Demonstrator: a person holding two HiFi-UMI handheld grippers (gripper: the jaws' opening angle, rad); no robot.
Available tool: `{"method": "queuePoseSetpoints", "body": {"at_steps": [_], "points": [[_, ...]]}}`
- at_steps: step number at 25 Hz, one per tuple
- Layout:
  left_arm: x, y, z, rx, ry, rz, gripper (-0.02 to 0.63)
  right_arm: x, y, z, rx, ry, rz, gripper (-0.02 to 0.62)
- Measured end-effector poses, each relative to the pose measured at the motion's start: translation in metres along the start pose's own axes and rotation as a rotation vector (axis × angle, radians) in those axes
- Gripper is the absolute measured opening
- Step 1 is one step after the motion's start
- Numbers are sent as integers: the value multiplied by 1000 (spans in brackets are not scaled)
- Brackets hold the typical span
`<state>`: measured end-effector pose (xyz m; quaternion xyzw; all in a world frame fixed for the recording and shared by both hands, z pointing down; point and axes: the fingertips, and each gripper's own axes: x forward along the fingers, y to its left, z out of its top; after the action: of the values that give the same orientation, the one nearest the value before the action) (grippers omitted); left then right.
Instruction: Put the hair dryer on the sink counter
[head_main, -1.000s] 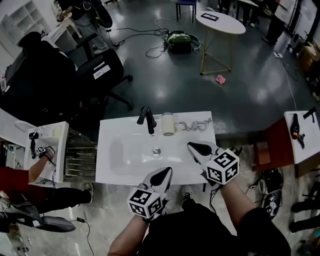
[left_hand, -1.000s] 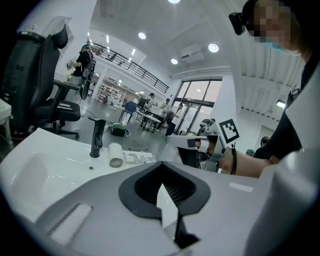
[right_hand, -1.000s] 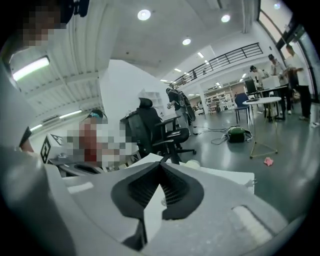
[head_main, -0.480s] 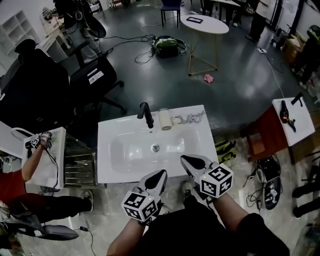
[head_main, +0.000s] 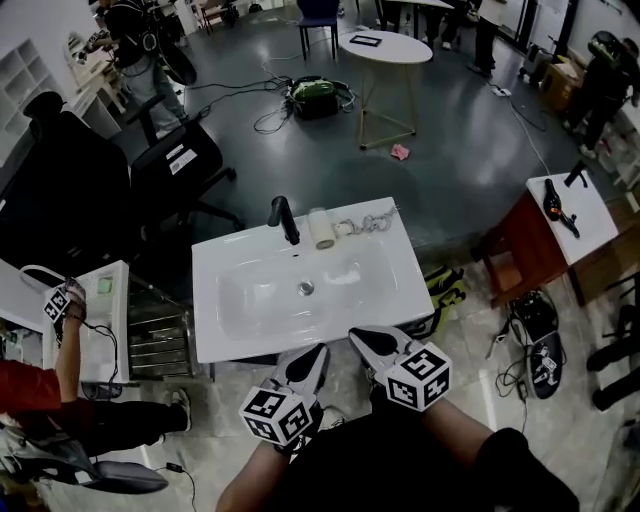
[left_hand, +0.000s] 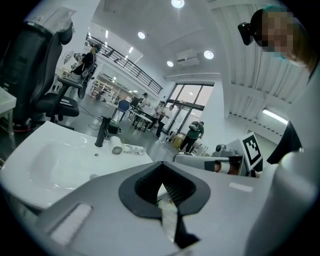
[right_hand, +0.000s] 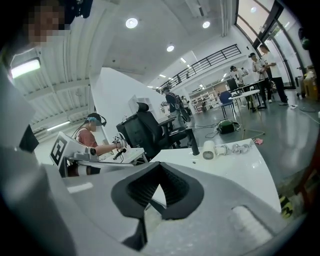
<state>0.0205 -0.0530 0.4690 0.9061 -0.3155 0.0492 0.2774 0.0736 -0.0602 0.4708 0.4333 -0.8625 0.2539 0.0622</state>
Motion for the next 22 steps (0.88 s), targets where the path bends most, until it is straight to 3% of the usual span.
{"method": "queuePoseSetpoints", "body": {"at_steps": [11, 22], "points": [[-29, -7, -20, -6, 15, -23, 3, -15, 32, -27, -7, 2, -46, 1], [-48, -12, -22, 30, 8, -38, 2, -15, 53, -30, -25, -7, -38, 0]]}}
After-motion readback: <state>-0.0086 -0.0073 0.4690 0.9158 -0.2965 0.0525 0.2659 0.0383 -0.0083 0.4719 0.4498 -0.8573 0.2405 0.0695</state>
